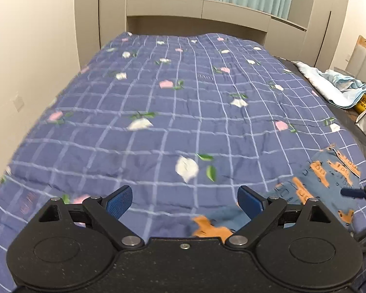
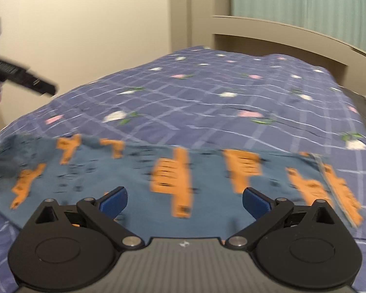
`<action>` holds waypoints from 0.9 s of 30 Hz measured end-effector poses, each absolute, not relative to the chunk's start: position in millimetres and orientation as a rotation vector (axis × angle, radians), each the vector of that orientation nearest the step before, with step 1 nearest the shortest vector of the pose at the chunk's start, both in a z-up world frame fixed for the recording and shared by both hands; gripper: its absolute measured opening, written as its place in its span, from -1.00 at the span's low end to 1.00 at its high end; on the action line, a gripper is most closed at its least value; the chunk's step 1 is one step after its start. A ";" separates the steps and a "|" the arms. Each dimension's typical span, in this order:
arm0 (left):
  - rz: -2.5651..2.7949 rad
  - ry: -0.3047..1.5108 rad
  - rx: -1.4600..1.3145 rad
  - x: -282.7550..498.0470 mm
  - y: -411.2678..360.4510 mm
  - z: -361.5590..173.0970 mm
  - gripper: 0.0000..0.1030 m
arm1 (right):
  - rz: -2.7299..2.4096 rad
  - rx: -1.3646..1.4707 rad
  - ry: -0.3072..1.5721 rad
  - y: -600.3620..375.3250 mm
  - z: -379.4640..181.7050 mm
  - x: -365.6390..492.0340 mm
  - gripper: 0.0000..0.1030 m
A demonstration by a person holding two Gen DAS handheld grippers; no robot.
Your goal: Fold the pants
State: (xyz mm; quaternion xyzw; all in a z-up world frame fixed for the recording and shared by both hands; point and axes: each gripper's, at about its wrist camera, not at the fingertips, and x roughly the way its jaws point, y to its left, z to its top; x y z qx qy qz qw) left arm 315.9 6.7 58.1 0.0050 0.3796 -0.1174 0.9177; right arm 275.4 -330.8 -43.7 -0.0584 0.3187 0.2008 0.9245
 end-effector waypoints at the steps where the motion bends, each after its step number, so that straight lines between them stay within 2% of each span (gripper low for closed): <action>1: -0.243 0.771 0.028 316.9 7.8 61.9 0.94 | 0.437 -0.131 0.654 -322.0 -43.3 272.9 0.99; 2: -0.246 0.758 0.052 316.0 6.6 65.1 0.98 | 0.462 -0.146 0.655 -312.6 -43.4 269.7 0.99; 6: -0.320 0.781 0.126 321.2 0.8 54.2 0.97 | 0.534 -0.232 0.642 -278.9 -45.4 252.7 0.99; 11: -0.415 0.921 0.067 335.7 -1.9 10.5 0.66 | 0.587 -0.315 0.613 -245.6 -46.6 232.8 0.99; 14: -0.443 0.965 0.015 347.3 0.6 -8.3 0.38 | 0.595 -0.306 0.611 -235.2 -47.6 226.6 0.99; 16: -0.458 0.999 -0.018 354.3 3.9 -19.1 0.05 | 0.593 -0.282 0.614 -230.3 -49.9 225.3 0.99; 17: -0.464 1.026 -0.040 359.6 5.9 -23.9 -0.03 | 0.589 -0.269 0.615 -228.3 -51.3 225.2 0.99; 18: -0.466 1.047 -0.061 362.9 7.0 -28.3 -0.09 | 0.586 -0.254 0.618 -227.6 -52.5 224.7 0.99; 21: -0.468 1.124 -0.136 374.6 11.5 -41.1 -0.09 | 0.590 -0.214 0.627 -221.1 -57.4 225.0 0.99; 23: -0.475 1.159 -0.163 379.6 11.8 -49.0 -0.22 | 0.591 -0.199 0.632 -217.8 -60.5 224.4 0.99; 24: -0.480 1.168 -0.171 380.8 11.7 -50.4 -0.61 | 0.591 -0.195 0.633 -216.8 -61.9 223.8 0.99; 25: -0.491 1.174 -0.179 381.4 12.0 -51.1 -0.80 | 0.590 -0.192 0.637 -216.1 -63.5 224.0 0.99; 27: -0.491 1.163 -0.171 379.6 10.7 -48.6 -0.85 | 0.586 -0.188 0.641 -216.2 -65.7 224.4 0.99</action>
